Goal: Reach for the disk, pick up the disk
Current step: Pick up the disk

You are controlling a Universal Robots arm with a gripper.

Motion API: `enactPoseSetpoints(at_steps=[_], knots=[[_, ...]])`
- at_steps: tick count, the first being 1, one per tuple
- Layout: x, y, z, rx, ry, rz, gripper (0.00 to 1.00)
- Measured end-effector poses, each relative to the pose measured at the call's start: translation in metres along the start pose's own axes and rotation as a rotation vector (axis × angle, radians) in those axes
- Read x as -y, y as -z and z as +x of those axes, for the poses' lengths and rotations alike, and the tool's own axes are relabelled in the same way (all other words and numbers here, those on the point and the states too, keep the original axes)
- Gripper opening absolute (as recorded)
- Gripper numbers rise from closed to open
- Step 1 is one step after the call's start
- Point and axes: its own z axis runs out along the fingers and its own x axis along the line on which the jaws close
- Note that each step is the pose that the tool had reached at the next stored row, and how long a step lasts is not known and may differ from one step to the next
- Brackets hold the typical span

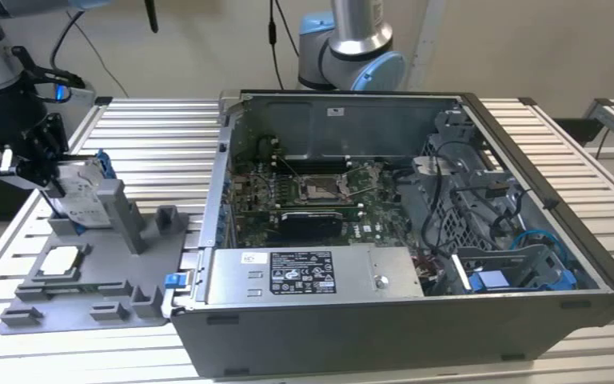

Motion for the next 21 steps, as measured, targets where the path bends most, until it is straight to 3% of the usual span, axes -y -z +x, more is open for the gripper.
enactPoseSetpoints(at_steps=[13,21], knots=[[0.0,0.001,-0.0001,0.0003,0.0,0.0004,0.0],[0.0003,0.0219,-0.0005,-0.0009,0.0,0.0,0.0]])
